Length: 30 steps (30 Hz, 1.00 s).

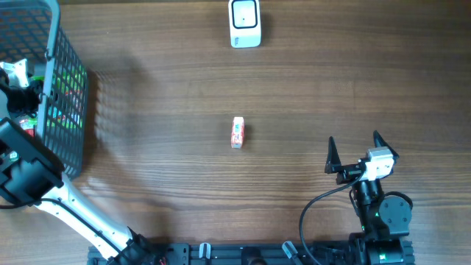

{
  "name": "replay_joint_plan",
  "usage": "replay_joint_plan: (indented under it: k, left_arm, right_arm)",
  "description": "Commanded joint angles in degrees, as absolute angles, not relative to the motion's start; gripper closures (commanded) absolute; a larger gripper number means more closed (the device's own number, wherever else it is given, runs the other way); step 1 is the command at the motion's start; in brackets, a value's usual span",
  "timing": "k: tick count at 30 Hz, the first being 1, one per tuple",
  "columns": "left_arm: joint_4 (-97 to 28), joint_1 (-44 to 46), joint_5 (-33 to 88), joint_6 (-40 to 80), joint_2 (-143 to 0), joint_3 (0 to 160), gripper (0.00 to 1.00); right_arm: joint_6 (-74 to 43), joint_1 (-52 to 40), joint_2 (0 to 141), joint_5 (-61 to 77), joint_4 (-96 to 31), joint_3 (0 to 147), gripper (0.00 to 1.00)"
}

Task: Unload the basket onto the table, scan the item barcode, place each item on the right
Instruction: 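Move the left gripper back into the basket and grasp the green snack bags, then carry the green snack bags beside the Kleenex pack and lower them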

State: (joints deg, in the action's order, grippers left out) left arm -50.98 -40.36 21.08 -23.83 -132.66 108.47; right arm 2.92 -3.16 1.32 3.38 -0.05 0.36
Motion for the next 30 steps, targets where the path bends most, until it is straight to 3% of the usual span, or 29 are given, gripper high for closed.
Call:
replay_joint_plan:
  k: [1, 16, 19, 23, 30]
  left_arm:
    - [-51.96, -39.66, 24.21, -23.49, -129.60, 108.47, 0.96]
    - [-38.30, -39.33, 20.36, -1.26, -88.51, 115.52, 0.96]
    - [-39.27, -37.69, 24.64, 5.76, -82.30, 115.52, 0.96]
    - [-45.21, -32.03, 31.11, 13.02, -77.38, 115.52, 0.96]
    - [-69.78, -11.60, 27.24, 13.74, -80.68, 112.03, 0.96]
  right_arm:
    - [3.01, -2.81, 1.30, 3.05, 0.10, 0.30, 0.00]
    - [3.03, -2.81, 1.30, 3.05, 0.08, 0.30, 0.00]
    - [3.01, -2.81, 1.30, 3.05, 0.08, 0.30, 0.00]
    - [3.03, -2.81, 1.30, 3.05, 0.08, 0.30, 0.00]
    - [3.01, -2.81, 1.30, 3.05, 0.08, 0.30, 0.00]
